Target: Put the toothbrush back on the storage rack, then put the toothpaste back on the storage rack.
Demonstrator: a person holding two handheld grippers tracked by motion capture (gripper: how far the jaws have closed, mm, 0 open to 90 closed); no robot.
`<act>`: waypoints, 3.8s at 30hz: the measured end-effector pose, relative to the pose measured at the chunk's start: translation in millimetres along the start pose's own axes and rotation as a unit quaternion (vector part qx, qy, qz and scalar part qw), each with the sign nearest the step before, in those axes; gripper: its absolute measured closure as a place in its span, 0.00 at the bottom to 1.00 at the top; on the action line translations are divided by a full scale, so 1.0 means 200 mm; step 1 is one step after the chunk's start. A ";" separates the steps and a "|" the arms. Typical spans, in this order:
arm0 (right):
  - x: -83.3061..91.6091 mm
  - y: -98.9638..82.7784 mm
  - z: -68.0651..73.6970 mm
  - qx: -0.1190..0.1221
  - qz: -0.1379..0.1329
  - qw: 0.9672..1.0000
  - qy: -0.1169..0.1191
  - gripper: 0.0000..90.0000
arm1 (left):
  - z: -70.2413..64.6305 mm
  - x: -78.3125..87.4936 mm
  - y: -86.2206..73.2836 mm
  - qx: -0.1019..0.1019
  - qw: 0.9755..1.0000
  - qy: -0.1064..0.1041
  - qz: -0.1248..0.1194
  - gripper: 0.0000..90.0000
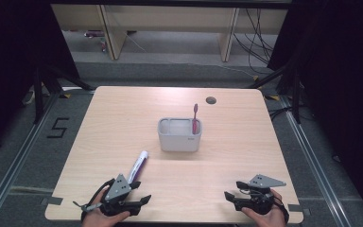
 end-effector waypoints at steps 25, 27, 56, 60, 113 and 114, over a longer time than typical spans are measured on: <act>0.00 -0.01 0.01 -0.001 0.004 1.000 0.008 0.39 | 0.02 -0.06 -0.04 -0.047 0.998 -0.007 0.052 1.00; 0.00 0.00 0.01 0.003 0.004 1.000 0.008 0.39 | 0.03 -0.05 -0.05 -0.047 0.997 -0.003 0.057 1.00; -0.01 -0.01 0.01 -0.013 0.013 1.000 0.006 0.39 | 0.17 0.04 -0.15 -0.040 0.994 0.018 0.099 1.00; -0.01 -0.01 0.01 -0.008 0.007 1.000 0.010 0.39 | 0.19 0.06 -0.16 -0.031 0.995 0.023 0.093 1.00; -0.01 -0.01 0.01 -0.008 0.015 1.000 0.006 0.39 | 0.71 0.10 -0.12 0.039 0.984 0.143 0.102 1.00; 0.00 -0.01 0.01 -0.004 0.014 1.000 0.008 0.39 | 0.72 0.10 -0.11 0.043 0.983 0.147 0.101 1.00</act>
Point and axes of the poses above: each handheld gripper's, and its own axes: x roughly backward along the jaws, y roughly out of its top, z roughly to its left, the point moved 4 cm from there along -x, roughly forward along the jaws, and after that the axes turned 3 degrees about -y, right-handed, at the moved point
